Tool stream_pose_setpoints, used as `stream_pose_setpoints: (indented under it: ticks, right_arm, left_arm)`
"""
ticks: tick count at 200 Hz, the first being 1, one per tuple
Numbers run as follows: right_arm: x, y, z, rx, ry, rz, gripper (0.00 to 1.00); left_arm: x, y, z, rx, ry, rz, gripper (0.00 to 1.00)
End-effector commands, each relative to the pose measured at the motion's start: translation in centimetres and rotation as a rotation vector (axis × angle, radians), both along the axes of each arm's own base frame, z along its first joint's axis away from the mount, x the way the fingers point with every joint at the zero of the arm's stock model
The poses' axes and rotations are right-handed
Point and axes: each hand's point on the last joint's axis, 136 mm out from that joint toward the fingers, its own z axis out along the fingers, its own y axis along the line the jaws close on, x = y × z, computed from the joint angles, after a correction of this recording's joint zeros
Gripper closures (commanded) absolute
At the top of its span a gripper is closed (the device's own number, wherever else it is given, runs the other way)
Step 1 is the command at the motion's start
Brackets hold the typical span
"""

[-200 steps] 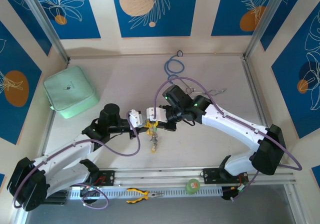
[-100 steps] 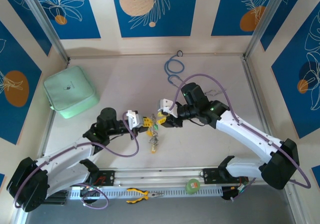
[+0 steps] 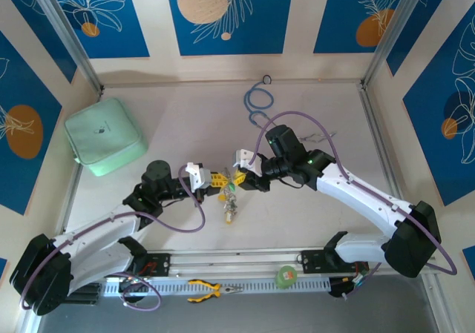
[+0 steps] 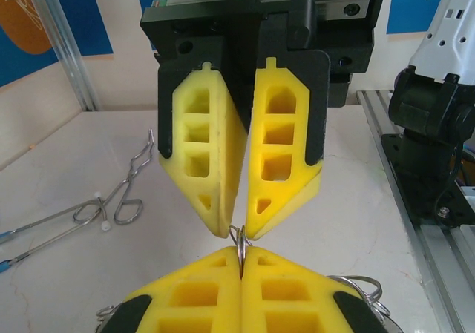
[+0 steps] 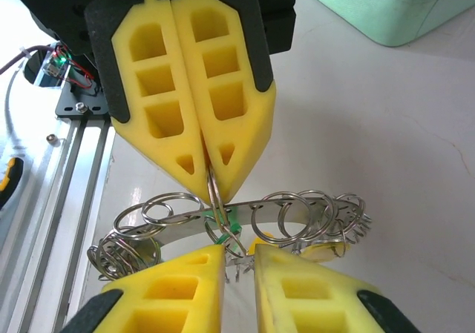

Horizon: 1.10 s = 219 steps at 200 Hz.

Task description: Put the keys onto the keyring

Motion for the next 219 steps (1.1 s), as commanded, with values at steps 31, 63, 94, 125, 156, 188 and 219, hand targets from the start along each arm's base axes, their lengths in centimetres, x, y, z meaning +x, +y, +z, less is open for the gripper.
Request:
stream_pose_setpoints:
  ticks: [31, 63, 94, 125, 156, 188, 219]
  right_arm:
    - [-1.4, 0.2, -0.2, 0.003, 0.065, 0.059, 0.93]
    - [-1.3, 0.3, -0.4, -0.002, 0.07, 0.062, 1.0]
    - [-0.8, 0.6, -0.8, -0.01, 0.079, 0.053, 1.0]
    - [-0.6, 1.4, -0.4, 0.014, 0.092, 0.065, 1.0]
    - [-0.1, 1.5, 0.1, 0.038, 0.068, 0.047, 1.0]
    - [0.0, 1.1, 0.2, 0.051, 0.084, 0.033, 1.0]
    - [-0.9, 1.3, 0.0, 0.075, 0.129, 0.071, 1.0]
  left_arm:
    - [-1.0, 0.0, 1.7, -0.038, -0.054, -0.04, 1.0]
    - [-1.0, 0.0, 2.0, -0.043, -0.057, -0.041, 1.0]
    - [-1.1, -0.1, 2.5, -0.061, -0.058, -0.054, 1.0]
    - [-1.1, -0.2, 2.4, -0.061, -0.054, -0.057, 1.0]
    - [-1.1, -0.1, 2.3, -0.057, -0.052, -0.054, 1.0]
    - [-1.1, -0.1, 2.2, -0.055, -0.053, -0.055, 1.0]
    - [-1.0, -0.2, 2.5, -0.064, -0.064, -0.053, 1.0]
